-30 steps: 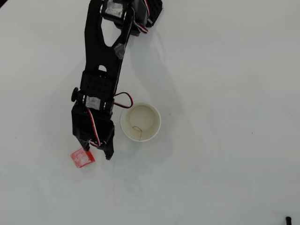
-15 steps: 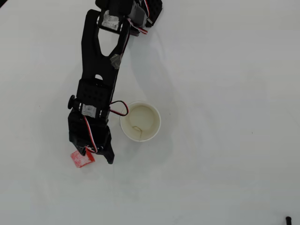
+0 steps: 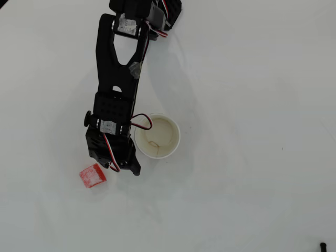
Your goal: Grasp a red cube and put it in the cup.
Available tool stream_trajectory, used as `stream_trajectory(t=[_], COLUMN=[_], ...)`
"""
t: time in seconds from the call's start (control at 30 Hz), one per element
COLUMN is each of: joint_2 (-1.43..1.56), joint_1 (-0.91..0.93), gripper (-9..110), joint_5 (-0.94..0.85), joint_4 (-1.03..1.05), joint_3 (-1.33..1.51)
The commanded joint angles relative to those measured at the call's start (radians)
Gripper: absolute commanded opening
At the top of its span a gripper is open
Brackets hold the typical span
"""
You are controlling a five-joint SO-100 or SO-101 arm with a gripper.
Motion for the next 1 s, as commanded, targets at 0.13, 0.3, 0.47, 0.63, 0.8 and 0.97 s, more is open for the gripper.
stream_trajectory(t=[0.13,0.3,0.47,0.63,0.8,0.97], joint_2=[-0.066,-0.103,-0.124,-0.14,-0.146,-0.195], joint_1=[0.003,0.017,0.044,0.084,0.114,0.124], gripper=[29,29,29,29,29,29], joint_5=[-0.009,-0.009,-0.009,-0.009,-0.009,-0.011], joint_4=[-0.034,-0.034,-0.034,-0.061,-0.124,-0.164], joint_3=[-0.176,-0.213,-0.236,-0.265,-0.265,-0.276])
